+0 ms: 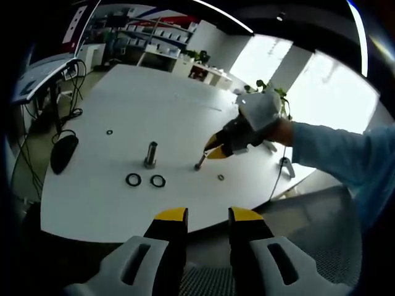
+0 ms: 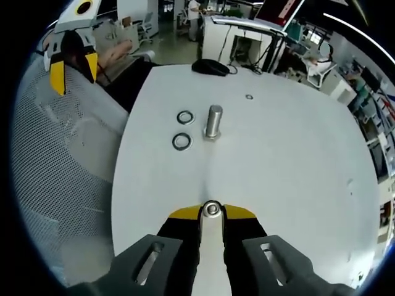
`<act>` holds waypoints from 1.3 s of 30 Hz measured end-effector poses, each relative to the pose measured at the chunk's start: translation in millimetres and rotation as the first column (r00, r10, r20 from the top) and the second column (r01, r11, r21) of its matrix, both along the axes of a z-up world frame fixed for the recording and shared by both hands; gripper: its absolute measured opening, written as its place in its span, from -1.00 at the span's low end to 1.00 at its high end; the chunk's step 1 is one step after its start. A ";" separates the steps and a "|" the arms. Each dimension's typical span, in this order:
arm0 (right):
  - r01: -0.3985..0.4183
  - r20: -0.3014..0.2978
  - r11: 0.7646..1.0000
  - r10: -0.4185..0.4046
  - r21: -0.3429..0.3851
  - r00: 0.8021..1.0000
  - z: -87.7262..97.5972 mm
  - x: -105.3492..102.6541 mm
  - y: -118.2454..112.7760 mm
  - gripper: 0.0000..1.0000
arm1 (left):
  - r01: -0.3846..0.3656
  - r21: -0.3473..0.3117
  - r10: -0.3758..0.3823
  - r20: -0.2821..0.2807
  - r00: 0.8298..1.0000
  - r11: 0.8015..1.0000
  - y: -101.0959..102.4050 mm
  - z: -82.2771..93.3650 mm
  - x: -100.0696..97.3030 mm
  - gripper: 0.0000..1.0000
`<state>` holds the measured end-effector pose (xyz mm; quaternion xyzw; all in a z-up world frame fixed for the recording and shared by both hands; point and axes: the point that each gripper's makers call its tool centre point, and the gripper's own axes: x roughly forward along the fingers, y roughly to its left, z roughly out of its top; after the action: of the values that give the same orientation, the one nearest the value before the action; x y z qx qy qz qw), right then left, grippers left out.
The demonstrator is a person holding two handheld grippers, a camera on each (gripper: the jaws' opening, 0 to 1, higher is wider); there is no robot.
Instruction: Place the washer onto the threaded stud by aligning its center hole with the stud, sliding it down to the base, and recovering from edge contact or off-axis alignment until the washer reaches the visible bottom stop.
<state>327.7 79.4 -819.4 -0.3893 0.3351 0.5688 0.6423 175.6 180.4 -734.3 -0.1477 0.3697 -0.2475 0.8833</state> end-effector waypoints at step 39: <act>-0.140 -0.023 0.972 0.138 -0.188 0.990 -19.8 -3.2 4.1 -0.72 | -0.002 -0.002 0.002 -0.001 1.000 1.000 0.0 0.0 0.0 -0.52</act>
<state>324.5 83.6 -839.2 -0.4682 0.3629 0.5799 0.5594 175.5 180.4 -734.2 -0.1493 0.3698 -0.2468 0.8832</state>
